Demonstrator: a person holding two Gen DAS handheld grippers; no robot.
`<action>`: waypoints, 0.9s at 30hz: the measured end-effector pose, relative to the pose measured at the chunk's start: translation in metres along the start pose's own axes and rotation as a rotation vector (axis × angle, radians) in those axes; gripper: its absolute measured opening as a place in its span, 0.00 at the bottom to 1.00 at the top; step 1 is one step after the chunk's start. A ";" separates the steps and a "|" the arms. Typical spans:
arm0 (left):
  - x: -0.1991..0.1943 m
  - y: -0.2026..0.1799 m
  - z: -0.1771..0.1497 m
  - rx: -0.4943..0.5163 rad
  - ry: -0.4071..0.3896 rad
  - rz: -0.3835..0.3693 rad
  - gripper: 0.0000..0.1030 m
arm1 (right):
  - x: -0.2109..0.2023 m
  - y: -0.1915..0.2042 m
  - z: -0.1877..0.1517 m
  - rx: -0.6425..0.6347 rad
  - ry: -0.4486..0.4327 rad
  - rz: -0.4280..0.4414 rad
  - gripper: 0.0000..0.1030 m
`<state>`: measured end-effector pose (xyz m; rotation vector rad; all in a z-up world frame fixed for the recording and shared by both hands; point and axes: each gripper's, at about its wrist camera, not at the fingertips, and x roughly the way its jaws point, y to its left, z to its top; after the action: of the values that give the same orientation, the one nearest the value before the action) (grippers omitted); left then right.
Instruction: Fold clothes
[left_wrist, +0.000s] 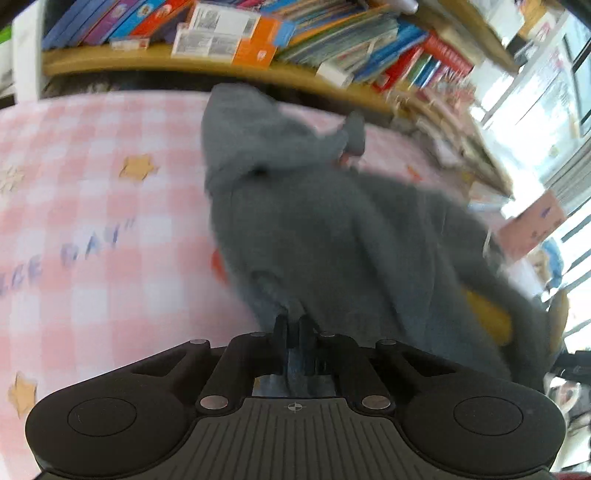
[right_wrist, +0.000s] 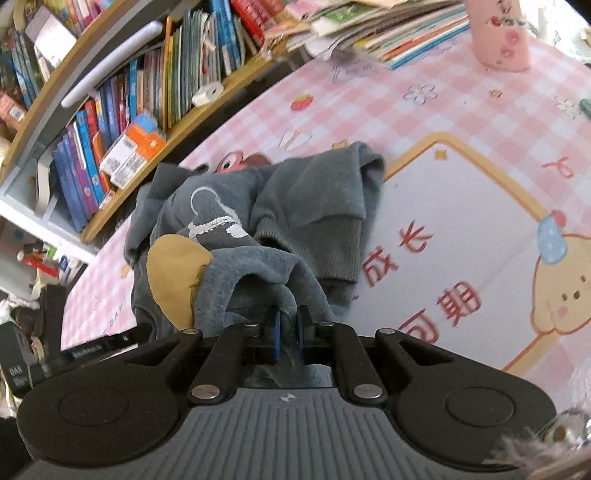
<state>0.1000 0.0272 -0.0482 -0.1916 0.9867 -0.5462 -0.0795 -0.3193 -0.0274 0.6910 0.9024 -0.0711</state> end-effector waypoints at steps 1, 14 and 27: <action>-0.009 0.001 0.016 0.000 -0.064 0.012 0.03 | -0.002 -0.002 0.001 0.003 -0.008 0.002 0.08; -0.111 0.014 0.101 0.037 -0.485 0.382 0.47 | 0.024 0.115 -0.056 -0.592 0.247 0.259 0.02; -0.087 0.078 -0.043 -0.260 -0.190 0.296 0.64 | 0.046 0.089 -0.035 -0.389 0.218 0.106 0.14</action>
<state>0.0542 0.1430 -0.0379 -0.3175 0.8782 -0.1248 -0.0451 -0.2190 -0.0305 0.3858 1.0495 0.2730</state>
